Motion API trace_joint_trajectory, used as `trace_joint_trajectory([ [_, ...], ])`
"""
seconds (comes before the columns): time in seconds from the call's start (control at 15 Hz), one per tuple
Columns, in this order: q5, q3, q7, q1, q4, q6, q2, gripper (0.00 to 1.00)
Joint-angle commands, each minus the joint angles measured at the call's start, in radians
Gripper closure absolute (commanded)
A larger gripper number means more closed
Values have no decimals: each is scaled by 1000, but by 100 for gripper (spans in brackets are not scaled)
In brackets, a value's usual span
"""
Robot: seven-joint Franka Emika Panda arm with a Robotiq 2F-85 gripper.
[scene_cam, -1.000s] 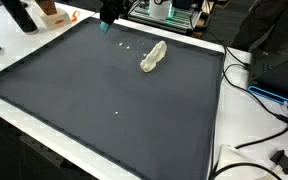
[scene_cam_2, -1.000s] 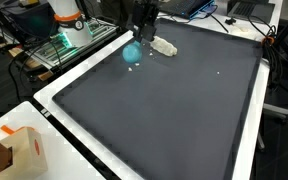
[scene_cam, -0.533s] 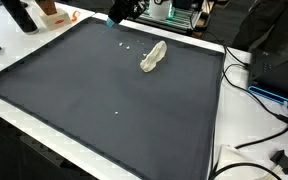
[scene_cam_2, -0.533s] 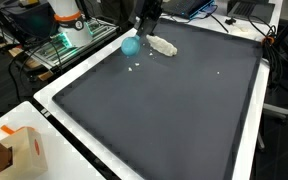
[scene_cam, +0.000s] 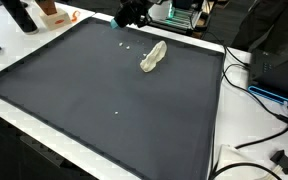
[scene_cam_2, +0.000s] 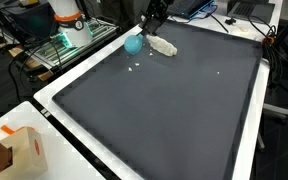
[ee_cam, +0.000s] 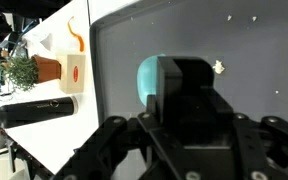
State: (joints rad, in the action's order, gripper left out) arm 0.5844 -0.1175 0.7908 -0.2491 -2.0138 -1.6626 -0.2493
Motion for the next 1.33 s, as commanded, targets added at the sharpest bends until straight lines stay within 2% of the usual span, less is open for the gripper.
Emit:
trace_joint_trajectory([
  [0.0,34,-6,76,-39,64,70,-68,75],
  [0.53,62,-12,170,-117,159,179,-177,75],
  [0.87,80,-15,141,-142,193,192,-220,75],
  [1.27,105,-28,94,-151,184,172,-214,75],
])
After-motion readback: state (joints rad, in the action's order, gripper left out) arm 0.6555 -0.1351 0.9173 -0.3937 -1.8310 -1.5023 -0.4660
